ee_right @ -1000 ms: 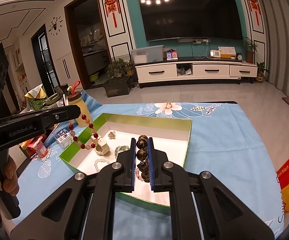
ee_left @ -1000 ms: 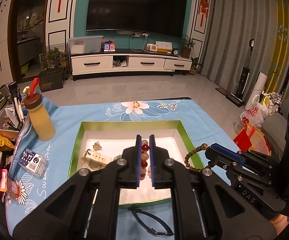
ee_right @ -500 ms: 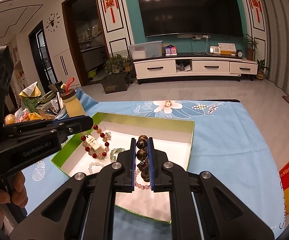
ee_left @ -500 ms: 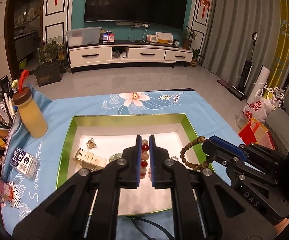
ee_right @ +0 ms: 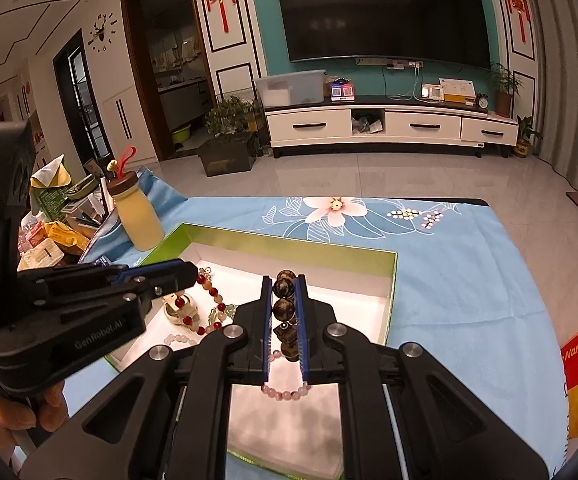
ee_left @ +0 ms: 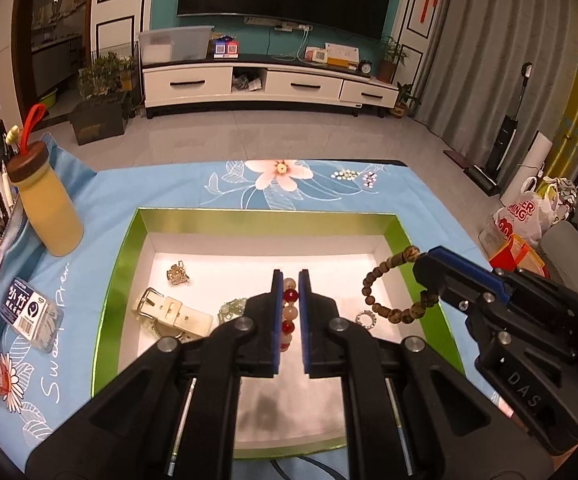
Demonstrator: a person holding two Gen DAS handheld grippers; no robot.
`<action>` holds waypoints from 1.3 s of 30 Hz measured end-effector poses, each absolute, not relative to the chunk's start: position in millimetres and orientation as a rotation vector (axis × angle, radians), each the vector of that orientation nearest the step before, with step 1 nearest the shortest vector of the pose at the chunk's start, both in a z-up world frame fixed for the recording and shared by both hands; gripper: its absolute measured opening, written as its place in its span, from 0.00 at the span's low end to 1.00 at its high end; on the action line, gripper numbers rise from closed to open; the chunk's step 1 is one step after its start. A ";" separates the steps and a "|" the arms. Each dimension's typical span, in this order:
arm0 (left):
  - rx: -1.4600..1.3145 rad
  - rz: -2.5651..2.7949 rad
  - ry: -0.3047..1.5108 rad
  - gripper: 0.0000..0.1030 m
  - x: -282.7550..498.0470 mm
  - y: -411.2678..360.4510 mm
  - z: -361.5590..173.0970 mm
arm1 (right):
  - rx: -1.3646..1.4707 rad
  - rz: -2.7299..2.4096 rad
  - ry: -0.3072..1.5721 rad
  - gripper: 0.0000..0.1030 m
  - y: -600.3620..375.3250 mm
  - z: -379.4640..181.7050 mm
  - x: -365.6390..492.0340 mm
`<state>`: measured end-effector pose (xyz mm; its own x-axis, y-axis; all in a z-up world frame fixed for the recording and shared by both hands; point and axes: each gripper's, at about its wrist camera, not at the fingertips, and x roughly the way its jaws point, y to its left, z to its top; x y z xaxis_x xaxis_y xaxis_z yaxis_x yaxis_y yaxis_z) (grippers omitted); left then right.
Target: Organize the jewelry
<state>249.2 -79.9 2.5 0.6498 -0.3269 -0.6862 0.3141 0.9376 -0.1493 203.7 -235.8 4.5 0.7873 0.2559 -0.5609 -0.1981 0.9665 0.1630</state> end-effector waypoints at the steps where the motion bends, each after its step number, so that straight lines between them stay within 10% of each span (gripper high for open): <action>1: -0.019 -0.363 0.791 0.07 251.5 -80.2 0.2 | 0.098 0.245 0.620 0.10 -235.1 4.5 205.4; 39: -0.031 -0.362 0.927 0.07 295.0 -106.1 -28.5 | 0.192 0.232 0.792 0.10 -248.5 -33.0 262.4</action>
